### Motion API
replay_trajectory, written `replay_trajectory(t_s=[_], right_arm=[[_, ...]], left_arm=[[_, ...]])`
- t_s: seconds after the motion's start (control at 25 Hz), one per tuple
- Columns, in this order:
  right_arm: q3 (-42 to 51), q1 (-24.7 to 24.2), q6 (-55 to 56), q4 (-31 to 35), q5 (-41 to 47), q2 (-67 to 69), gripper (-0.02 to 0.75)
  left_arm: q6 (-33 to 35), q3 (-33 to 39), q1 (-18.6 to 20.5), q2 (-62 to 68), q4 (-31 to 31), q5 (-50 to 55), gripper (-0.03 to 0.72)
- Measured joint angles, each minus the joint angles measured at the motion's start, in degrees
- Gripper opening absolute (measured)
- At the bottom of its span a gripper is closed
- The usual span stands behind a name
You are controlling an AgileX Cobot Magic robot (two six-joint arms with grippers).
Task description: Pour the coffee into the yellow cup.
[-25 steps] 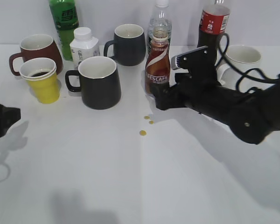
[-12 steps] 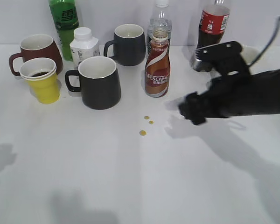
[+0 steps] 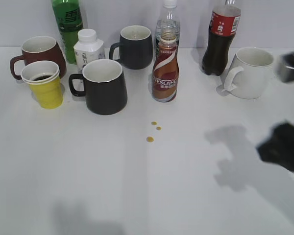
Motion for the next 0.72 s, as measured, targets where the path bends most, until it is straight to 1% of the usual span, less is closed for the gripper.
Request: replay_trajectory(t_s=[0.12,0.24,0.32,0.44,0.6,0.72], right_arm=[[3.1,0.0,-0.7,2.1,6.1,-9.9,0.587],[5.1,0.0,-2.1,2.4,12.2,-21.1,0.587],[5.5,0.0,-3.1,2.4,15.7,-27.9,0.587],[5.7,0.0,-4.0,2.4,18.5,-37.6,0.587],[6.3,0.0,-7.2,2.4,19.5,-48.7,0.587],[8.9,0.0,-8.7,2.4,20.0,-54.6,0.587]], left_arm=[[5.0,0.0,0.0,-7.7,-0.4,0.8,0.564],[10.3,0.1,0.0,-14.1,-0.9,0.9,0.564],[11.1,1.4,0.0,-17.5,-1.1,0.5,0.564],[11.8,4.9,0.0,-20.8,-2.0,-0.8,0.564],[12.3,7.2,0.0,-21.5,-3.9,-3.1,0.563],[12.3,8.6,0.0,-21.5,-4.3,-5.8,0.563]])
